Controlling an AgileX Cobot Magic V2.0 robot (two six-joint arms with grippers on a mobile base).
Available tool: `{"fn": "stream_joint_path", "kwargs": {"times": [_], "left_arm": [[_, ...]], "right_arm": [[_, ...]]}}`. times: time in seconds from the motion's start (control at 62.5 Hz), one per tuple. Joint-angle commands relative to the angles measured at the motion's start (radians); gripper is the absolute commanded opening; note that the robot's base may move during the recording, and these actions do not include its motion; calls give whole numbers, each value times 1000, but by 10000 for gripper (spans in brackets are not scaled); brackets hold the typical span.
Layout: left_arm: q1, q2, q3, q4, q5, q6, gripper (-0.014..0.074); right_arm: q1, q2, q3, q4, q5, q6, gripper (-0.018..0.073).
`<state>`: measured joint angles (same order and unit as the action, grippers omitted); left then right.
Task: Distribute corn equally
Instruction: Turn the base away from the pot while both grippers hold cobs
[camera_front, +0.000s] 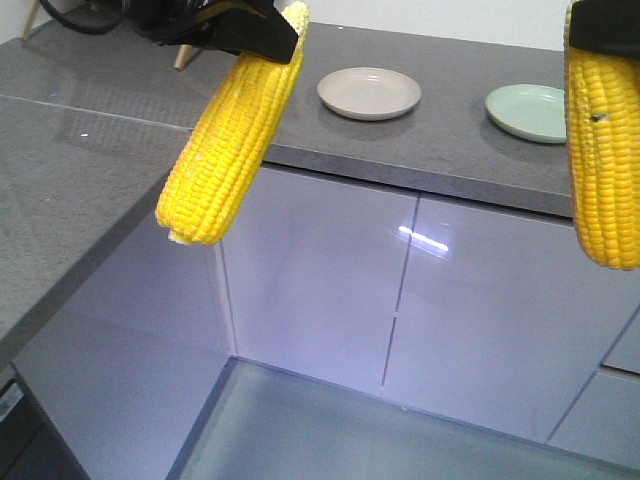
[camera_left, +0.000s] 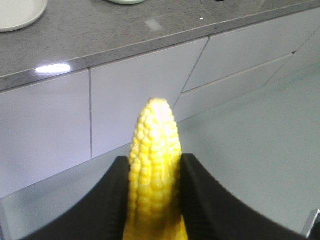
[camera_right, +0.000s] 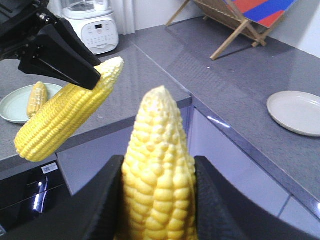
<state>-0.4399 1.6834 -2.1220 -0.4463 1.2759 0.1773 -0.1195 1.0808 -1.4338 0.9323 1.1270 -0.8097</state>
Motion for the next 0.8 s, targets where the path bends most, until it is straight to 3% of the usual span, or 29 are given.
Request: {"fn": "stream_joint_path", "kwargs": {"times": [0.0, 0.784], "left_arm": [[-1, -46, -21, -32, -20, -5, -6], [-1, -46, -21, -32, -20, -5, -6]], "right_arm": [[-7, -10, -25, 46, -50, 1, -6], [-7, -10, -25, 46, -50, 1, -6]]}}
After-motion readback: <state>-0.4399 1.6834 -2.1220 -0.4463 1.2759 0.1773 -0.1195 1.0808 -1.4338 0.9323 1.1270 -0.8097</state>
